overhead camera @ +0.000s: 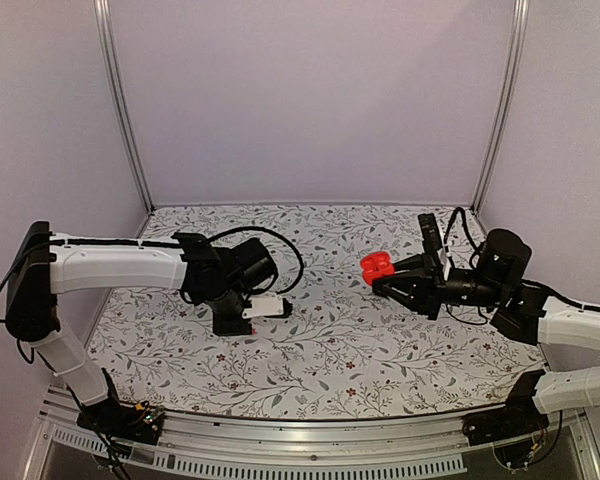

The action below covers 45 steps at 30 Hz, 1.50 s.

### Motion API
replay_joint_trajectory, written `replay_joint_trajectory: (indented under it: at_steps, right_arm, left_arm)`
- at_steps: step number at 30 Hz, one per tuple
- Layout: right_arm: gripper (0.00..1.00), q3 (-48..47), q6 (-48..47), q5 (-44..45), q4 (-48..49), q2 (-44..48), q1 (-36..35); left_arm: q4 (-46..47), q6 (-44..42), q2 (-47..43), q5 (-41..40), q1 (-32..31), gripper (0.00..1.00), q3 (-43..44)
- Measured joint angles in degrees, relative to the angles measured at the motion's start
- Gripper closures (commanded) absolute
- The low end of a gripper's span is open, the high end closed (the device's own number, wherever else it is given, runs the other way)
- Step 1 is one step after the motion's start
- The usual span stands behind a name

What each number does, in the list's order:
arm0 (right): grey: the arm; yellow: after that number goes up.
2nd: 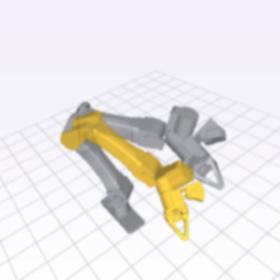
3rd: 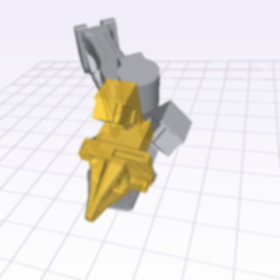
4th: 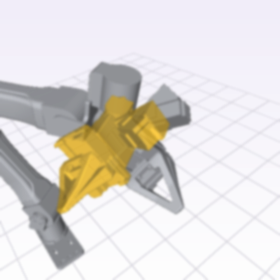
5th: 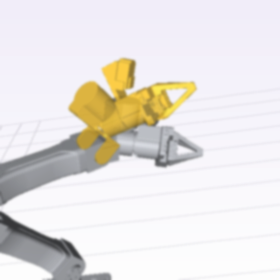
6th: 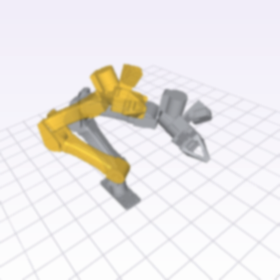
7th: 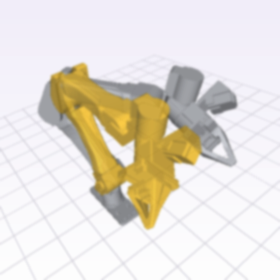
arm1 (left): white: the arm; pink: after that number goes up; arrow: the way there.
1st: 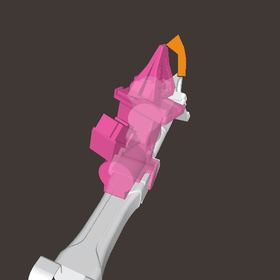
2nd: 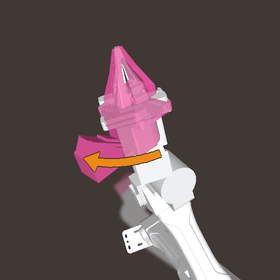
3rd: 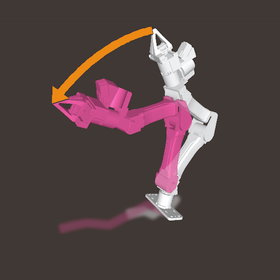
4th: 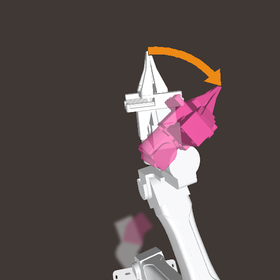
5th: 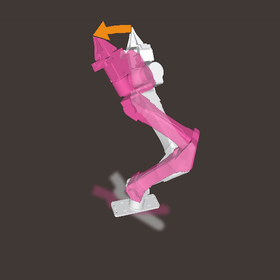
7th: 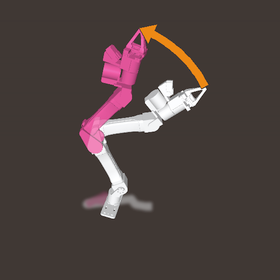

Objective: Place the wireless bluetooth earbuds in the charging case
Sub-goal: Pick up the left earbud from the center of the board.

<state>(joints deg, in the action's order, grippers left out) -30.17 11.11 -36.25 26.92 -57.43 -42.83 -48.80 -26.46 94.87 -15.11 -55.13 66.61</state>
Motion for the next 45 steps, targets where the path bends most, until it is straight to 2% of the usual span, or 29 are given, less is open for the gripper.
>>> replay_joint_trajectory:
  at_steps: [6,17,37,45]
  right_arm:
    - [1.0,0.5,0.0,0.5,0.0,0.7,0.2]
    - [1.0,0.7,0.0,0.6,0.0,1.1,0.2]
    - [1.0,1.4,0.0,0.6,-0.1,2.9,0.7]
    - [1.0,1.8,0.0,0.6,-0.1,3.5,0.9]
  left_arm:
    - [0.3,-9.9,0.9,-0.7,-0.3,0.55,0.0]
    - [4.8,-18.9,5.0,-1.1,-0.8,0.6,-1.1]
    - [7.2,-22.0,11.6,-2.1,1.3,0.64,-1.1]
    - [7.4,-22.6,14.1,-4.3,1.7,0.7,1.1]
